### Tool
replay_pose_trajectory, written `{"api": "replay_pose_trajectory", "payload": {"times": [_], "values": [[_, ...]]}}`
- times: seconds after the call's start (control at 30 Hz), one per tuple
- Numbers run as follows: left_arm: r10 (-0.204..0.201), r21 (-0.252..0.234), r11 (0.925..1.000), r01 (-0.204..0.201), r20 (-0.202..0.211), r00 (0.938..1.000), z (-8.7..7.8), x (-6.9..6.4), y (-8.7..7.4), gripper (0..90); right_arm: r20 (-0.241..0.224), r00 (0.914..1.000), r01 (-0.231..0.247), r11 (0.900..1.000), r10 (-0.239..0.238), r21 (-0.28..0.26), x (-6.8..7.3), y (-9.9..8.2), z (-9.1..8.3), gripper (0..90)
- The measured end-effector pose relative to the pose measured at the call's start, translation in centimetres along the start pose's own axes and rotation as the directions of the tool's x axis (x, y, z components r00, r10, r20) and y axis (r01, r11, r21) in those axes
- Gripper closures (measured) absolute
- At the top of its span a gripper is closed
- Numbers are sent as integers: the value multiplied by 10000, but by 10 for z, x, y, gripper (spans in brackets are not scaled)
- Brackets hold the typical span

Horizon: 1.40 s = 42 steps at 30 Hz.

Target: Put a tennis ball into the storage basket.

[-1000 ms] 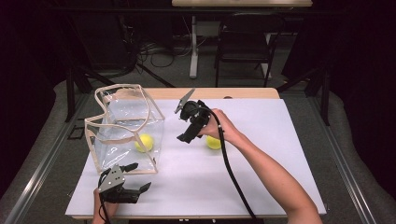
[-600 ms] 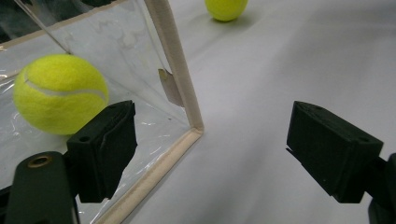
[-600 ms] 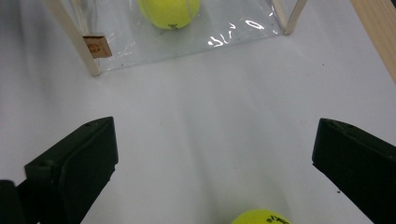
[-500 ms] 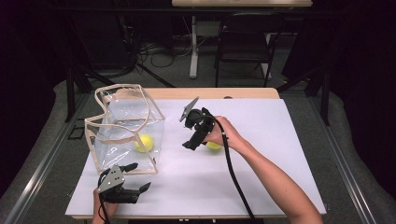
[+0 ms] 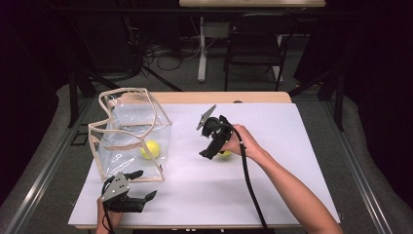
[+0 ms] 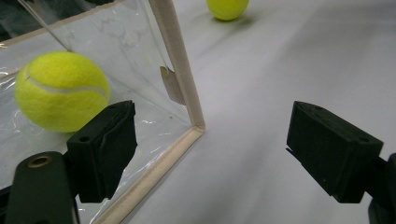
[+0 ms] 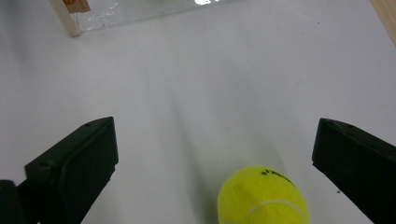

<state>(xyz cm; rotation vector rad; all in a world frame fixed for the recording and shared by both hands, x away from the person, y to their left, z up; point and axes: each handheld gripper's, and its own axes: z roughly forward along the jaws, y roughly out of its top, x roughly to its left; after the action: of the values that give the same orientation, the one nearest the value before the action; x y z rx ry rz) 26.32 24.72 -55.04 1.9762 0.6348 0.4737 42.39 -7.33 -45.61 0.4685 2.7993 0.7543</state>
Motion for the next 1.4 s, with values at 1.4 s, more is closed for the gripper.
{"api": "replay_pose_trajectory", "payload": {"times": [1.4], "values": [[142,7,9999,-142,-24,9999,-1,-2,3,158,188,9980,-617,9964,607,589,-27,-39,2,0]]}}
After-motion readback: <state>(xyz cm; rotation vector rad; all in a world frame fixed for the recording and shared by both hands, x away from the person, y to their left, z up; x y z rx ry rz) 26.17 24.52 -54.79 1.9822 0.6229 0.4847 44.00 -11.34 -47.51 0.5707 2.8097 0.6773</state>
